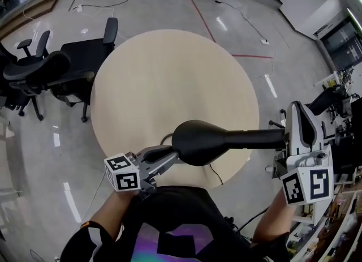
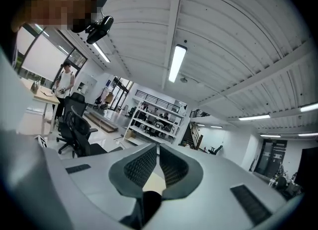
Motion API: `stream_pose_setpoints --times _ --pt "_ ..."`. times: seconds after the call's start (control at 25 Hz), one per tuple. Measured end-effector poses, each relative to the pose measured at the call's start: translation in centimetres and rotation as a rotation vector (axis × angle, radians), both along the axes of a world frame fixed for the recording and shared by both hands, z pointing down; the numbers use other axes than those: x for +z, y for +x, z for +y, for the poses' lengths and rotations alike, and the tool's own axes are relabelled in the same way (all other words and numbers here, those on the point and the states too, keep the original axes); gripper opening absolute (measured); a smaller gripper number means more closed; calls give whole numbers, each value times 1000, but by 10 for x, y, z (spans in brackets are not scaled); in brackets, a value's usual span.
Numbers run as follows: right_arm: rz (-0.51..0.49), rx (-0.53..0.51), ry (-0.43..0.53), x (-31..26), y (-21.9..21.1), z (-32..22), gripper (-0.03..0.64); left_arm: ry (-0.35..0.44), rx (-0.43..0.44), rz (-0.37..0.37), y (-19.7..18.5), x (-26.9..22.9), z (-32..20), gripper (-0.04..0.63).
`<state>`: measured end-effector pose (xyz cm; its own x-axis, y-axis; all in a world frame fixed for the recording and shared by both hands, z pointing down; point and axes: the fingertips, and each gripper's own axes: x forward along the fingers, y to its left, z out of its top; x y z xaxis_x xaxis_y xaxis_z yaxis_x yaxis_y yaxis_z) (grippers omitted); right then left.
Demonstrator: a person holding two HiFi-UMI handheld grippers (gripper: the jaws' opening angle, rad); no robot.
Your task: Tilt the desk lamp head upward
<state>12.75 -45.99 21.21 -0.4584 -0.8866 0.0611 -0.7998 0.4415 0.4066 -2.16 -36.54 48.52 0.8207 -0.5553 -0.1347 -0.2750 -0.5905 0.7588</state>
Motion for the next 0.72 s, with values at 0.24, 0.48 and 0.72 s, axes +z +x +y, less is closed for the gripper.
stream_pose_setpoints --times 0.24,0.48,0.72 --pt "-30 -31 -13 2 0 -4 11 -16 58 77 5 -1 -2 138" --pt "-50 -31 -15 5 8 -9 11 -24 91 109 11 -2 -5 137" --pt "-79 -16 -23 5 20 -11 11 7 80 81 5 -14 -8 137"
